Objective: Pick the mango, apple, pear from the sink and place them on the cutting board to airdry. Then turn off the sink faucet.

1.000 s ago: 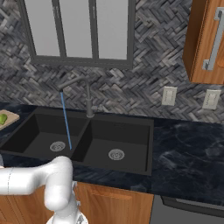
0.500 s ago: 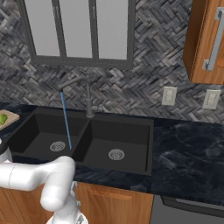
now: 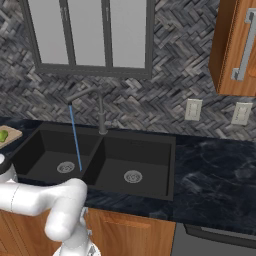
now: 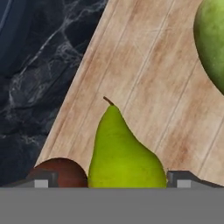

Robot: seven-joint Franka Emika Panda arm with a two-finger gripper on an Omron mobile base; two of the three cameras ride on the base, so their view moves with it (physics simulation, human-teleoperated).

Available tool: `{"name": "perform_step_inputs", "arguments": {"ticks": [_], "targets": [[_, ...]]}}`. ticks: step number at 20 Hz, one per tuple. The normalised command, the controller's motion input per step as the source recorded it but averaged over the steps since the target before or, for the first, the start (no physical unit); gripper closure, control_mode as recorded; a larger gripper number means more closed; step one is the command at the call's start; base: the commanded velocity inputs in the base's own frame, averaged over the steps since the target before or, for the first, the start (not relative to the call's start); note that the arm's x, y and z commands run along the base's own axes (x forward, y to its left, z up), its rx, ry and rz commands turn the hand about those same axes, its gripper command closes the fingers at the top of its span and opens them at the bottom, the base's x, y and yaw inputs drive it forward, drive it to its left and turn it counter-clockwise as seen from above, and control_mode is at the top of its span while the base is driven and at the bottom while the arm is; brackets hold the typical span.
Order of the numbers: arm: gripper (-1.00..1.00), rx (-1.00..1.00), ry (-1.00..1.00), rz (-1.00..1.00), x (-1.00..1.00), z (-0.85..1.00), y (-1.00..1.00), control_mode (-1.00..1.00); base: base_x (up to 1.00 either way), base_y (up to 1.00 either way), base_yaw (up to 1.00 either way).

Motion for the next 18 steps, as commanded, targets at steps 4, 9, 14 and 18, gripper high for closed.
{"name": "perform_step_inputs", "arguments": {"ticks": [4,9,14,18], "targets": [[-1.0,0.0,-0.03,0.0,-0.35,0.03,-0.28,-1.0,0.0,0.0,0.0],[-1.0,0.0,-0.09,0.0,-0.2,0.11,-0.58,-1.0,0.0,0.0,0.0],[-1.0,0.0,-0.13,0.0,-0.28,0.16,-0.81,-1.0,0.0,0.0,0.0],[-1.0,0.0,-0.13,0.0,-0.47,0.3,-0.77,-1.0,0.0,0.0,0.0]]}}
